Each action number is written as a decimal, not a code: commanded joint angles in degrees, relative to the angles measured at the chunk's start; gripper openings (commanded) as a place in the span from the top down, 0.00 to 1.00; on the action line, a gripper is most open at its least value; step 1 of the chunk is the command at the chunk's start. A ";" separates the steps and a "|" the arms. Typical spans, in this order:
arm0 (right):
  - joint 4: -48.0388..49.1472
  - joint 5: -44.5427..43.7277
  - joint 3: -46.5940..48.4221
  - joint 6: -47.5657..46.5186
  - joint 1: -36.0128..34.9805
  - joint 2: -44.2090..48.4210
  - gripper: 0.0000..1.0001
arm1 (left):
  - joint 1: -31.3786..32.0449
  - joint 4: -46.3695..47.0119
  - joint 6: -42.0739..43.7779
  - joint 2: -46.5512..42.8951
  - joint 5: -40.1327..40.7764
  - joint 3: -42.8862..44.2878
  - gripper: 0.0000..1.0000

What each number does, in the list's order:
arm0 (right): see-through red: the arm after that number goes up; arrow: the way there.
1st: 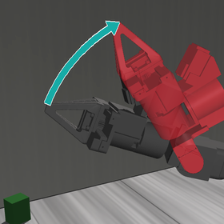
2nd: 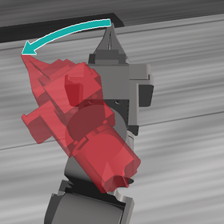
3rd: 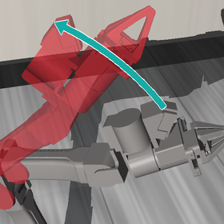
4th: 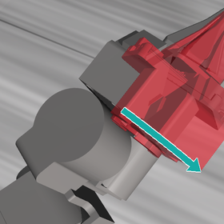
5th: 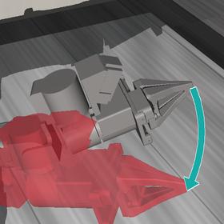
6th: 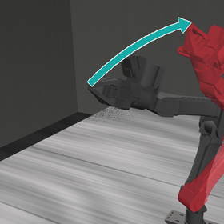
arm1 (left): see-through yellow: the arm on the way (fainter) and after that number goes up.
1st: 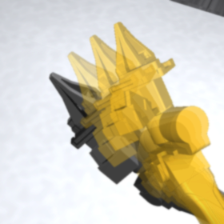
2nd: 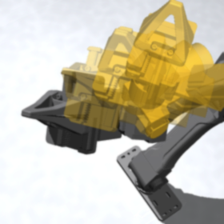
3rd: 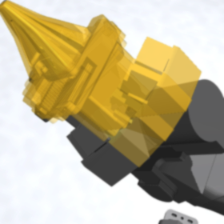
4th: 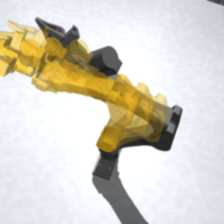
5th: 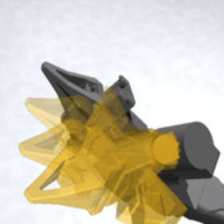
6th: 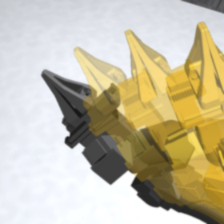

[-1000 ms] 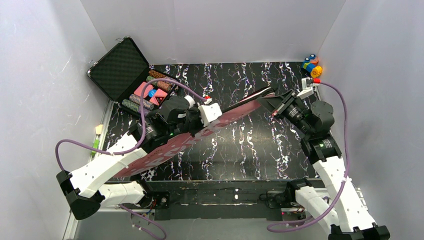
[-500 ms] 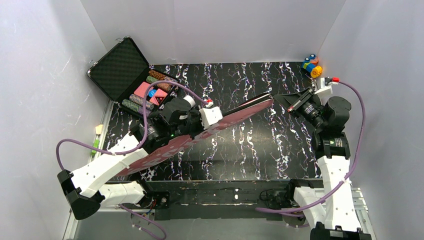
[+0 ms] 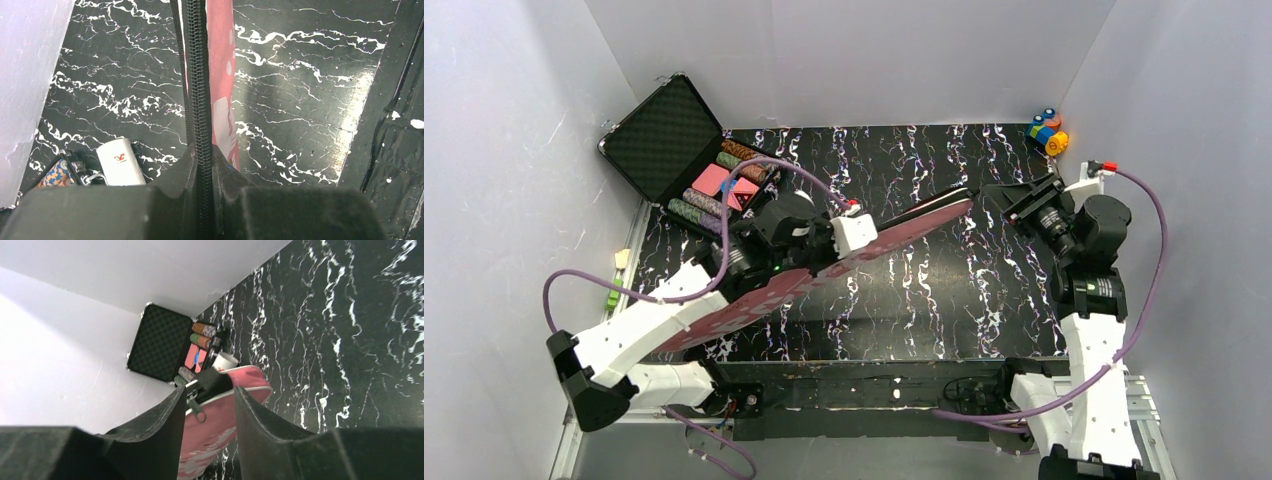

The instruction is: Pack up the badminton gear

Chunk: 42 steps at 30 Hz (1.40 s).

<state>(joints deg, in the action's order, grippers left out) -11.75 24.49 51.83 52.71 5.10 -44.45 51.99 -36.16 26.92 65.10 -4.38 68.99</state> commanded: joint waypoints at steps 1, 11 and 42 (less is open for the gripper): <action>-1.70 -6.65 3.11 1.78 1.23 4.87 0.50 | 1.33 2.58 2.11 4.64 0.96 7.70 1.00; -16.37 -23.92 15.75 -2.79 1.32 8.35 0.47 | 2.90 0.98 4.88 26.56 -4.27 27.42 1.00; -15.18 -33.02 11.83 -7.46 1.39 6.67 0.49 | 0.12 0.74 23.37 63.73 -13.34 49.90 0.64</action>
<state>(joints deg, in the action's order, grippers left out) -31.09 -8.23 65.04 46.28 6.31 -36.80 52.88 -40.75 52.05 129.62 -19.29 116.42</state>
